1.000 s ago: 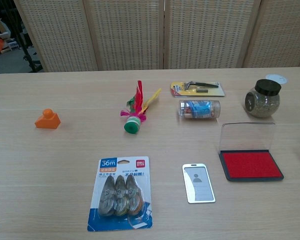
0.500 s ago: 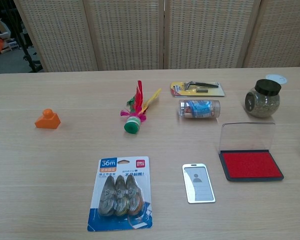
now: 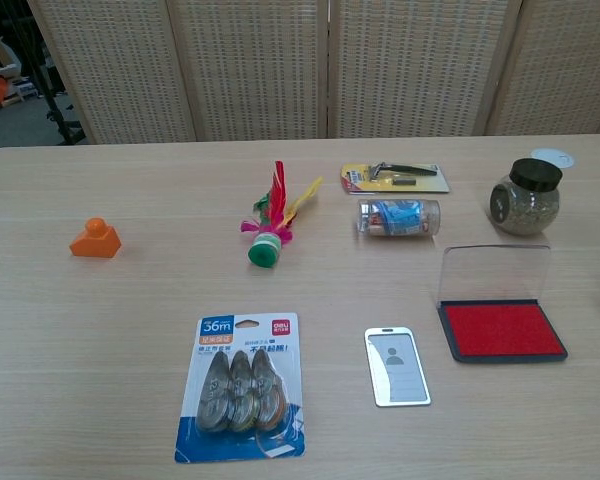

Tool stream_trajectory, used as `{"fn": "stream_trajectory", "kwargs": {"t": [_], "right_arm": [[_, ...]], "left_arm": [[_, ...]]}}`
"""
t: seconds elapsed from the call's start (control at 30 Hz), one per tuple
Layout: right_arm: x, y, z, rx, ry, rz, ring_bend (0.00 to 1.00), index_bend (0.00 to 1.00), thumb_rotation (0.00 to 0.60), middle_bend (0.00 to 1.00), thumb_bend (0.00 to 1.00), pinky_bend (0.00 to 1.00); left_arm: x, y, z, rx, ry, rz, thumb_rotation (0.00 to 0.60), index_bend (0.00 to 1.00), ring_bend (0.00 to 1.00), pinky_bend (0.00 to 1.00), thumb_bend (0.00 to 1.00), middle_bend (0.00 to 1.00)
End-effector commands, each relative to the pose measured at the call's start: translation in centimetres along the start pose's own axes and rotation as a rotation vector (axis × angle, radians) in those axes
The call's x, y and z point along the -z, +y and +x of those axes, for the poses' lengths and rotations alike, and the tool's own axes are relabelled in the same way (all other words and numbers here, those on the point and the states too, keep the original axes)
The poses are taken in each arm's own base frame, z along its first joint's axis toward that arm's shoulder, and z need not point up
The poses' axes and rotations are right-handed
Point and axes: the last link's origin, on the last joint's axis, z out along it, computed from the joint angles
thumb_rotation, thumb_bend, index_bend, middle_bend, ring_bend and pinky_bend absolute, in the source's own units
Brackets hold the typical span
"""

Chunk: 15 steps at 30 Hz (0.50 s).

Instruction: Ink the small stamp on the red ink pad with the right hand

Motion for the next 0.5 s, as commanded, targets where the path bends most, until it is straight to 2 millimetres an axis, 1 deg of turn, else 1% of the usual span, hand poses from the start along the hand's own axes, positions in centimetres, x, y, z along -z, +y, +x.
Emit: {"fn": "stream_trajectory", "kwargs": {"t": [0.03,0.1,0.23,0.4,0.5], "right_arm": [[0.1,0.1,0.2,0.002,0.01,0.0,1.0,0.56,0.6,0.95,0.58,1.0],[0.3,0.3,0.5,0.004,0.024,-0.001,1.0,0.56,0.6,0.95,0.6,1.0],[1.1,1.3,1.9,0.004,0.092,-0.002,1.0,0.56,0.6,0.95,0.61,1.0],[2.4,2.2,4.9,0.011,0.245,0.029,1.0,0.57,0.6,0.95,0.62,1.0],[2.3,2.0,6.6,0.034,0.331,0.077,1.0,0.57,0.6,0.95,0.62,1.0]], "left_arm": [[0.0,0.0,0.0,0.0,-0.002,-0.001,0.6,0.0,0.0,0.0,0.0,0.0],[0.0,0.1,0.0,0.002,-0.002,-0.001,0.6,0.0,0.0,0.0,0.0,0.0],[0.0,0.1,0.2,0.006,0.003,-0.004,0.6,0.0,0.0,0.0,0.0,0.0],[-0.2,0.5,0.7,0.017,0.01,-0.027,0.6,0.0,0.0,0.0,0.0,0.0],[-0.5,0.7,1.0,0.019,0.023,-0.04,0.6,0.0,0.0,0.0,0.0,0.0]]}}
